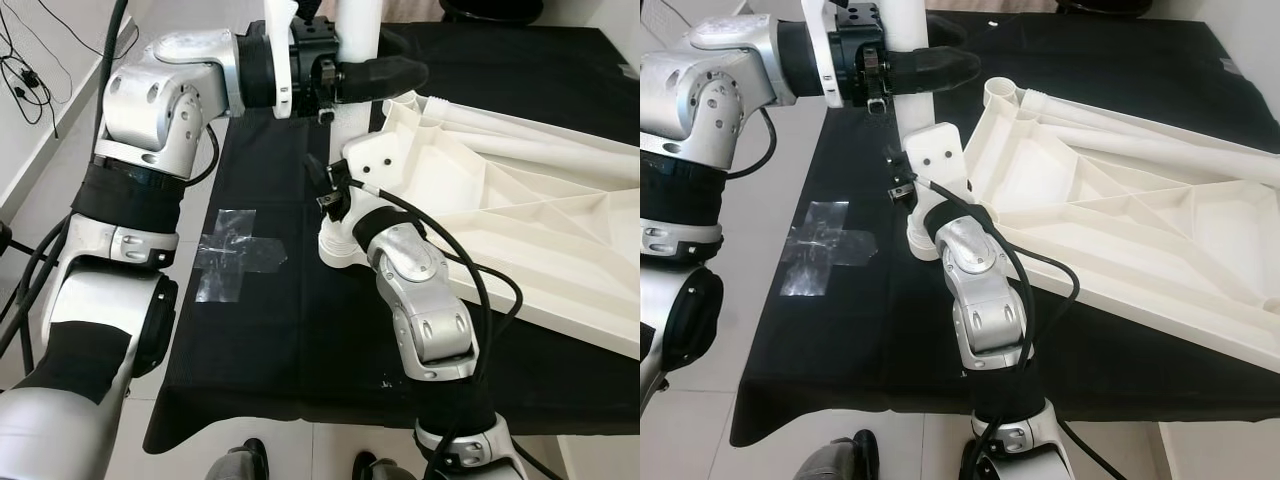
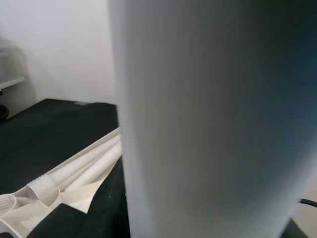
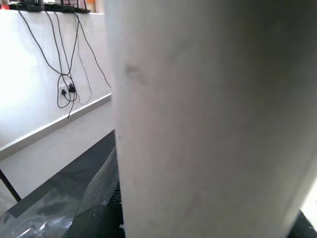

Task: Building children table

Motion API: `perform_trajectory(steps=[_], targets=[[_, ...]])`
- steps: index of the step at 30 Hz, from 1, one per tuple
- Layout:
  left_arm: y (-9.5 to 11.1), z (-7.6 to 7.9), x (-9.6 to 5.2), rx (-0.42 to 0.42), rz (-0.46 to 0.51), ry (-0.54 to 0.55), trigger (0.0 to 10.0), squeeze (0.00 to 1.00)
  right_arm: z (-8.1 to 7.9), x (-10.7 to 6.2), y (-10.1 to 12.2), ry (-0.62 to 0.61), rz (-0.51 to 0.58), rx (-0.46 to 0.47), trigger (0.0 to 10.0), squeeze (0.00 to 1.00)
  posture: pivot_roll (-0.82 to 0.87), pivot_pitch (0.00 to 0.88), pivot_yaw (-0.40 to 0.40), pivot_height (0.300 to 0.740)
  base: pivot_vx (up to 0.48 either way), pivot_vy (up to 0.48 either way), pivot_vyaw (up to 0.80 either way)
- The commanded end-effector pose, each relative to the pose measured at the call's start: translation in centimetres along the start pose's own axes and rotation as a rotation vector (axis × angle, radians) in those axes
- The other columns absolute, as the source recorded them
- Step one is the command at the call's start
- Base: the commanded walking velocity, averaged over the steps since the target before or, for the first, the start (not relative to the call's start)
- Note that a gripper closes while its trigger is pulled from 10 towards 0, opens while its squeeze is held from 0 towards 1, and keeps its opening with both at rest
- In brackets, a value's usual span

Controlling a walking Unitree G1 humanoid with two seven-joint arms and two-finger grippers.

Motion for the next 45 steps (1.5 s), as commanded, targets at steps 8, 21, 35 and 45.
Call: perform_trajectory(steps=[8,21,35,45], targets=[[-0.1,-0.2,0.2,0.014,-0.021,0.022,0.0,0.00,-1.4,-0.2,-2.4,0.044,-0.134,-0.016,10.0,0.00,0.00,0.241,-0.024,0.740,0.000,0.000,0.00],[-0.3,0.4,1.0,0.017,-0.038,-0.037,0.0,0.00,1.5,2.8,-0.4,0.418,0.012,0.037,10.0,1.00,0.01,0.251,-0.014,0.740,0.000,0.000,0.00],[-0.5,0.9,1.9,0.011,-0.050,-0.080,0.0,0.00,0.8,4.0,1.3,0.874,0.093,0.088,0.0,0.00,0.02,0.262,0.007,0.740,0.000,0.000,0.00],[-0.6,1.0,1.9,0.009,-0.051,-0.088,0.0,0.00,0.4,4.0,1.3,1.011,0.109,0.103,0.0,0.00,0.02,0.259,0.008,0.740,0.000,0.000,0.00]])
Point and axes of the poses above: a point about 5 cm out from each wrist's last joint towards the gripper, its own x axis pointing out of the wrist towards the gripper, its own y axis along the axis of the wrist's last joint, z = x × y, the point moved 3 cm from there along x, pointing out of the wrist towards the gripper, and after that the axes turned 9 degrees about -x, right-handed, at the moved point
